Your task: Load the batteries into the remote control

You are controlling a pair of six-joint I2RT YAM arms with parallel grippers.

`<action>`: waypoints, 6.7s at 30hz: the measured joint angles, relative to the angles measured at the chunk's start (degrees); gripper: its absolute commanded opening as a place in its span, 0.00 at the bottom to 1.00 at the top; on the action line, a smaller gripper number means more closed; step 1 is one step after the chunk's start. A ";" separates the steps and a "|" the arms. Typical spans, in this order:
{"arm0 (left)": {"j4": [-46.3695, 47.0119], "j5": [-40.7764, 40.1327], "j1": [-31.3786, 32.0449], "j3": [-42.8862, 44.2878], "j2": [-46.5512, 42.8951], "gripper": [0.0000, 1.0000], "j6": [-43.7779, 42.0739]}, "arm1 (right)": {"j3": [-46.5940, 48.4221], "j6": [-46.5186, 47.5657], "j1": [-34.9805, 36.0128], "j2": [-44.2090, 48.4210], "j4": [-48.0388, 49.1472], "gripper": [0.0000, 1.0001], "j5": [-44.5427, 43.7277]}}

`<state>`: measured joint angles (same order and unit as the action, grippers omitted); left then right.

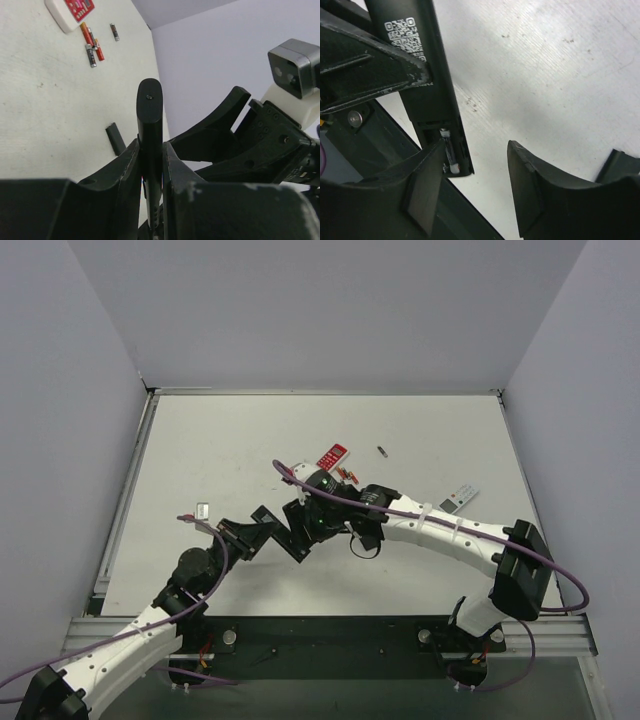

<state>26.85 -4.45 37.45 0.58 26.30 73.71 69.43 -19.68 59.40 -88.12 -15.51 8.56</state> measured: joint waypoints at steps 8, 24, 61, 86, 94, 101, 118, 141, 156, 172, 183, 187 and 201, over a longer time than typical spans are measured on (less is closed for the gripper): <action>-1.22 -1.62 -0.48 0.02 9.05 0.00 -9.57 | -0.61 1.64 -6.67 1.49 -2.38 0.56 1.42; 1.81 1.29 -3.98 0.07 14.86 0.00 -15.06 | 5.14 0.22 -30.91 -18.14 -3.58 0.42 0.09; 6.80 3.43 -4.20 0.15 22.91 0.00 -14.16 | 25.09 3.19 -29.51 -37.07 -6.73 0.10 -1.01; 5.88 5.68 -4.26 0.15 21.11 0.00 -14.86 | 3.80 0.98 -13.62 -22.64 -16.50 0.21 -4.61; 5.01 6.25 -4.28 0.15 20.20 0.00 -14.80 | 4.13 0.85 -13.60 -22.95 -19.37 0.21 -3.93; 4.90 6.25 -4.28 0.15 19.15 0.00 -14.40 | 6.29 1.33 -13.44 -24.59 -21.18 0.20 -3.56; 4.22 6.29 -4.28 0.15 19.37 0.00 -14.19 | 9.18 1.84 -13.18 -26.64 -22.62 0.00 -2.69; 17.62 10.10 -4.28 0.17 12.92 0.00 -13.94 | -2.49 3.41 -2.54 10.64 -0.33 0.00 -5.16; 21.88 14.19 -4.28 0.17 11.08 0.00 -9.35 | -12.46 8.07 8.33 15.19 15.45 0.00 -10.78; 21.84 13.88 -4.28 0.17 9.31 0.00 -6.62 | -12.79 9.51 10.21 15.37 18.95 0.00 -12.79; 21.84 12.87 -4.28 0.17 9.31 0.00 -5.25 | -12.79 9.53 10.47 15.17 18.95 0.00 -12.70; 21.84 12.52 -4.28 0.17 9.27 0.00 -5.01 | -12.79 9.51 10.47 14.47 18.95 0.00 -12.66; 21.57 11.74 -4.31 0.17 8.94 0.00 -5.18 | -12.76 9.31 10.97 13.18 18.18 0.00 -13.18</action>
<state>48.42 7.29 33.15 0.75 35.24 68.53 56.66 -10.37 70.37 -74.94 2.68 -4.62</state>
